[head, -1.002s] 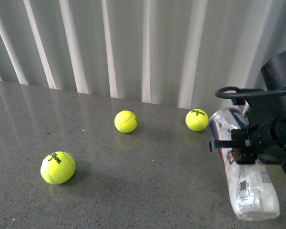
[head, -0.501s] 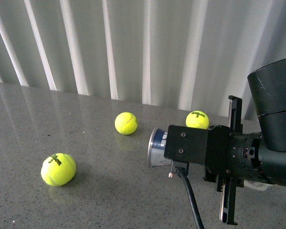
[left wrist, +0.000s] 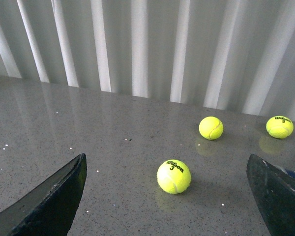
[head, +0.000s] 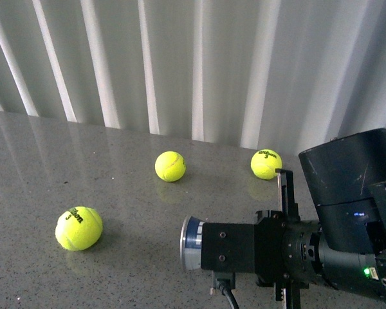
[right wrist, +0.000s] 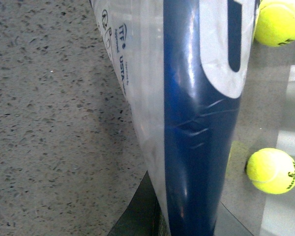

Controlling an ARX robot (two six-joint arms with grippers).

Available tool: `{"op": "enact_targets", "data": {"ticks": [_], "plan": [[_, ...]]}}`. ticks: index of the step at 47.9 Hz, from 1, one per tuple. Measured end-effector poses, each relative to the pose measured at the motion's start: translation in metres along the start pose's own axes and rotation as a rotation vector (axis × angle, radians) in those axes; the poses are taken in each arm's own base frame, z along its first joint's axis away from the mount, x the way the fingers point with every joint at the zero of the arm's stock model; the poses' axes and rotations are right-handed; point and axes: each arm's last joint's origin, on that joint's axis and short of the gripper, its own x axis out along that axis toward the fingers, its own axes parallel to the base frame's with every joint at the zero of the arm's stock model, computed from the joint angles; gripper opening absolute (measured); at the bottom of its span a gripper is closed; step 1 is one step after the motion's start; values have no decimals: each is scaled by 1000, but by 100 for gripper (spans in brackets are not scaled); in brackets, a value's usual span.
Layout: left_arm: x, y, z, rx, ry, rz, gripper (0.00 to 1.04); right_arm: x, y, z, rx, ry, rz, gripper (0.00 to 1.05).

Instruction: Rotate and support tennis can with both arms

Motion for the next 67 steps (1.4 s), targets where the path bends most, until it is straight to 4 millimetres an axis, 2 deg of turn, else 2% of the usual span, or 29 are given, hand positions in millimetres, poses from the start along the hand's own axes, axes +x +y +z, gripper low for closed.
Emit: {"op": "enact_targets", "data": {"ticks": [12, 23, 37, 39, 44, 47, 50, 67], "plan": [[0, 0, 0, 0, 0, 0, 98, 10, 15, -15, 7, 27, 20, 6], [0, 0, 0, 0, 0, 0, 98, 15, 14, -21, 11, 41, -4, 6], [0, 0, 0, 0, 0, 0, 98, 15, 19, -17, 62, 46, 70, 47], [0, 0, 0, 0, 0, 0, 98, 13, 19, -16, 76, 45, 88, 57], [0, 0, 0, 0, 0, 0, 98, 8, 17, -13, 88, 47, 98, 74], [0, 0, 0, 0, 0, 0, 98, 3, 13, -11, 94, 42, 97, 88], [0, 0, 0, 0, 0, 0, 98, 0, 10, -10, 95, 41, 89, 98], [0, 0, 0, 0, 0, 0, 98, -29, -11, 2, 167, 17, 75, 98]]}}
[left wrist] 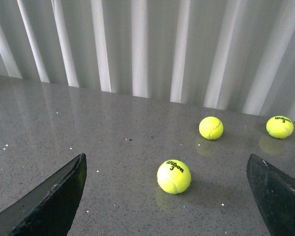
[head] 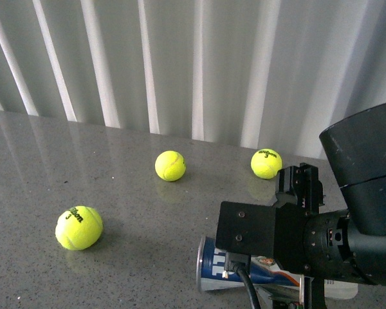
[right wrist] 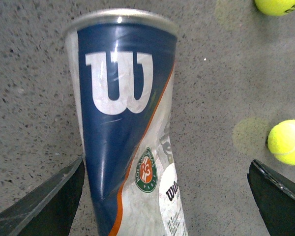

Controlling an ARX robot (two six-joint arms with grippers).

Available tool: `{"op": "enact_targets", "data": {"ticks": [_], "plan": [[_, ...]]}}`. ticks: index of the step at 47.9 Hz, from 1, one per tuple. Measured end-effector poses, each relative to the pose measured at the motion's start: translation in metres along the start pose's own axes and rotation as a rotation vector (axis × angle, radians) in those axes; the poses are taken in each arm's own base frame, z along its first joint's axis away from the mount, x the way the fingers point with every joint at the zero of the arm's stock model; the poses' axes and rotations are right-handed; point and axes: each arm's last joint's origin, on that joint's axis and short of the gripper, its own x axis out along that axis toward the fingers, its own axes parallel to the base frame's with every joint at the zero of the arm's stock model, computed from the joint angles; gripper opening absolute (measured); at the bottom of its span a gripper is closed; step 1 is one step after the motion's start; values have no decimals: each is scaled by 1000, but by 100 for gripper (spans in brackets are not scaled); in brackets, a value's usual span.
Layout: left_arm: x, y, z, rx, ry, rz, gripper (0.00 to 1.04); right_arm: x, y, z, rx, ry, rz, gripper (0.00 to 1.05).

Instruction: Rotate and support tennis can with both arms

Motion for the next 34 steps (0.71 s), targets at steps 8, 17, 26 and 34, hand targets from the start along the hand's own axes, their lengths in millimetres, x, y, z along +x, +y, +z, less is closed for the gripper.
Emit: {"op": "enact_targets", "data": {"ticks": [8, 17, 26, 34], "plan": [[0, 0, 0, 0, 0, 0, 98, -28, -10, 12, 77, -62, -23, 98], [0, 0, 0, 0, 0, 0, 98, -67, -23, 17, 190, -132, -193, 98], [0, 0, 0, 0, 0, 0, 98, -121, -52, 7, 426, -185, -587, 98], [0, 0, 0, 0, 0, 0, 98, -175, -58, -10, 722, -195, -953, 98]]}}
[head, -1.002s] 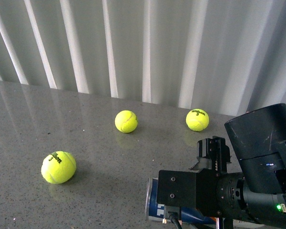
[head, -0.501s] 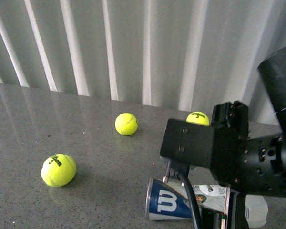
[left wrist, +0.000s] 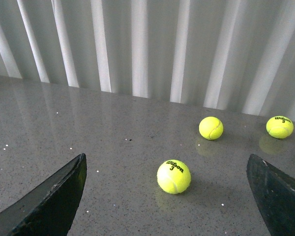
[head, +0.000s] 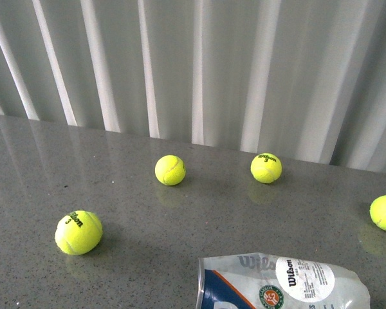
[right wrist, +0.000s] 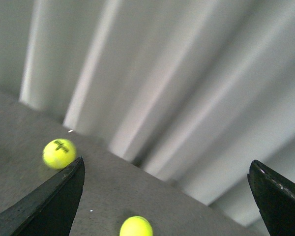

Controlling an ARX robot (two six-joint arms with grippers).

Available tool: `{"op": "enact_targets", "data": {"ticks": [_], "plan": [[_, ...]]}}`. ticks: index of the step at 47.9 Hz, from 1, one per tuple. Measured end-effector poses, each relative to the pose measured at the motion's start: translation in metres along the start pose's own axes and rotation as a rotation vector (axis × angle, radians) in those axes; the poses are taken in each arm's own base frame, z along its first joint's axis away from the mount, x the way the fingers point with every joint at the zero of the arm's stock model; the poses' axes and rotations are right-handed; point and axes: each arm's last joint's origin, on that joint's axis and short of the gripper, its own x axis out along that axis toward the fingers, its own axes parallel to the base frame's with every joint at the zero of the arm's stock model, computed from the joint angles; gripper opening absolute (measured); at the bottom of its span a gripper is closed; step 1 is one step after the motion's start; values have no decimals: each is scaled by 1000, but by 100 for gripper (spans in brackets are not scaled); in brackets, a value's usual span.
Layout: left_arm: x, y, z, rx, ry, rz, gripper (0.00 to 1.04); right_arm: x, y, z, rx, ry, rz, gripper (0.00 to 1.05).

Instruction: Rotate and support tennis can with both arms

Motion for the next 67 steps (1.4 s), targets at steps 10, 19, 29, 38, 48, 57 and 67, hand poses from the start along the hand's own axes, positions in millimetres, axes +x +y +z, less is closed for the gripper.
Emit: {"op": "enact_targets", "data": {"ticks": [10, 19, 29, 38, 48, 57, 67], "plan": [[0, 0, 0, 0, 0, 0, 98, -55, -24, -14, 226, -57, -265, 98], [0, 0, 0, 0, 0, 0, 98, -76, -21, -50, 405, -36, 99, 60], [0, 0, 0, 0, 0, 0, 98, -91, -19, -72, 437, -31, 68, 17], [0, 0, 0, 0, 0, 0, 98, -100, -14, -83, 441, -29, 67, 3], [0, 0, 0, 0, 0, 0, 98, -110, -11, -92, 442, -31, 67, 3], [0, 0, 0, 0, 0, 0, 98, -116, -8, -98, 443, -30, 67, 3], [0, 0, 0, 0, 0, 0, 98, -121, -6, -104, 444, -42, 64, 3]]}}
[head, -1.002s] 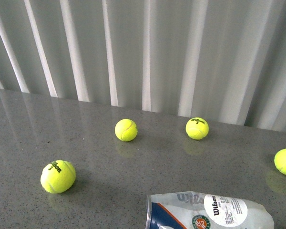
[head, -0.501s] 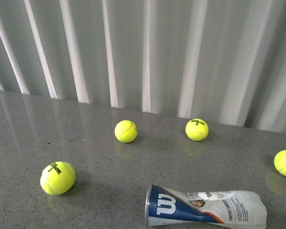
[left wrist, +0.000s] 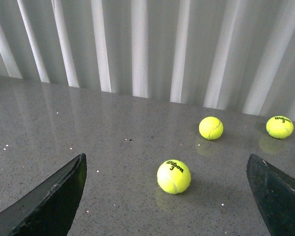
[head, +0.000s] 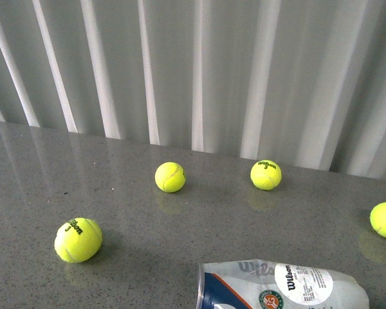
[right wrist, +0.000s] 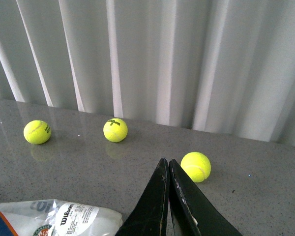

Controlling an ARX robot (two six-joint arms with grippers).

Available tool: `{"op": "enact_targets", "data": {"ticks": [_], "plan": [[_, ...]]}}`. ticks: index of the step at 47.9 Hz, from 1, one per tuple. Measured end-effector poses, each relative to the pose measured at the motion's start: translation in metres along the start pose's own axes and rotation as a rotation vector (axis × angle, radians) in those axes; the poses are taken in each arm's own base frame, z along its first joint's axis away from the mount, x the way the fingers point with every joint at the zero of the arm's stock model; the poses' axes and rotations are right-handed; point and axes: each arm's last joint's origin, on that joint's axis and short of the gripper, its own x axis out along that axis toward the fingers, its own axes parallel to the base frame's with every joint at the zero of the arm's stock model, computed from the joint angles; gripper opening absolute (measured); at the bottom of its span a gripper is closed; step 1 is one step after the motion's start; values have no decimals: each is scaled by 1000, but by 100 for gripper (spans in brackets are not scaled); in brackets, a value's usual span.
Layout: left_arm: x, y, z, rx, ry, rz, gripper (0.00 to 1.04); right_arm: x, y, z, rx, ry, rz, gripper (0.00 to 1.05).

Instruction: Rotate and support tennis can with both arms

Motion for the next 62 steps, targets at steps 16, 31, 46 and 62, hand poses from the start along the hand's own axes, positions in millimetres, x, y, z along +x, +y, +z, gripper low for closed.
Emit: {"op": "enact_targets", "data": {"ticks": [16, 31, 46, 62], "plan": [[0, 0, 0, 0, 0, 0, 98, -13, 0, -5, 0, 31, 1, 3], [0, 0, 0, 0, -1, 0, 98, -15, 0, -3, 0, 5, 0, 13], [0, 0, 0, 0, -1, 0, 98, -15, 0, -3, 0, 5, 0, 64], [0, 0, 0, 0, -1, 0, 98, -15, 0, -3, 1, 5, 0, 98]]}}
